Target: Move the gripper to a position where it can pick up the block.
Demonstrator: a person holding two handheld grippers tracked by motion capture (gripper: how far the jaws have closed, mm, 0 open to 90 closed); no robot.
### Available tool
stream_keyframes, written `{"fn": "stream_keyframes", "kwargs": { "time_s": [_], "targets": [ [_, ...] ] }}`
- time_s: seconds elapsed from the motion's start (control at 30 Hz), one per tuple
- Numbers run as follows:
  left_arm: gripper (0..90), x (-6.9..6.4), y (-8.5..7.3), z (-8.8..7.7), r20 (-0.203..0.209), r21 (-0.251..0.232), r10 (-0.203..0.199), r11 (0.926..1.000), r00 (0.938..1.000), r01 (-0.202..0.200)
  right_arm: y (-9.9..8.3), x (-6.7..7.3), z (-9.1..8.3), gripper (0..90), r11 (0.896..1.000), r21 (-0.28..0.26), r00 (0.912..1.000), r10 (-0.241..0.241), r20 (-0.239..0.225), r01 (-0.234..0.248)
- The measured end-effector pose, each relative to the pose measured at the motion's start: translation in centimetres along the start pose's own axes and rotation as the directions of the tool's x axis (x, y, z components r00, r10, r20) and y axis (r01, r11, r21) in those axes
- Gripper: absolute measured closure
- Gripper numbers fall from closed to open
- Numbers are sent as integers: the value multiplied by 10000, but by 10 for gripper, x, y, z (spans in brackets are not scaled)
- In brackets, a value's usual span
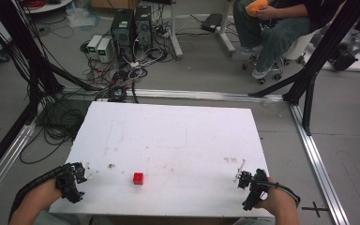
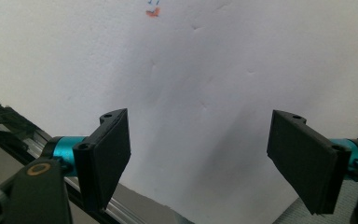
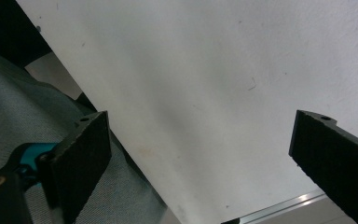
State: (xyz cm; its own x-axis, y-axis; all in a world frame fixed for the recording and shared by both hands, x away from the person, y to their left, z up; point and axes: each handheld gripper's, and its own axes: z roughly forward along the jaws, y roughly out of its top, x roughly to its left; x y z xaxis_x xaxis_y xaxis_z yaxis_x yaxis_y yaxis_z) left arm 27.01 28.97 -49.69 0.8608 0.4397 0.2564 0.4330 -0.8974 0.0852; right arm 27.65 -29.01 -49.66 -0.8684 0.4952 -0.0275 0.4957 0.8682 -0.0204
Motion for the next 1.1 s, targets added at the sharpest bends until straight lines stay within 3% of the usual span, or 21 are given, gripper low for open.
{"fn": "stream_keyframes", "kwargs": {
  "time_s": [0.4,0.57,0.8,0.83,1.1],
  "targets": [
    [217,3,3,-5,34,-162,320,9994,9995,-320,1,1,0,52,9998,-99,9999,-144,30,145],
    [217,8,9,-10,106,-273,818,9963,9966,-815,2,1,-2,52,9998,-151,9999,-96,69,97],
    [217,11,21,-14,-47,-372,1564,9870,9877,-1565,1,1,-2,52,9998,-157,9999,-105,103,106],
    [217,12,23,-15,-85,-238,1766,9840,9842,-1768,1,1,-2,51,9998,-194,9999,-100,122,102],
    [217,15,33,-14,100,-202,2114,9772,9773,-2112,2,1,-2,52,9997,-226,9999,-111,72,113]
  ]
}}
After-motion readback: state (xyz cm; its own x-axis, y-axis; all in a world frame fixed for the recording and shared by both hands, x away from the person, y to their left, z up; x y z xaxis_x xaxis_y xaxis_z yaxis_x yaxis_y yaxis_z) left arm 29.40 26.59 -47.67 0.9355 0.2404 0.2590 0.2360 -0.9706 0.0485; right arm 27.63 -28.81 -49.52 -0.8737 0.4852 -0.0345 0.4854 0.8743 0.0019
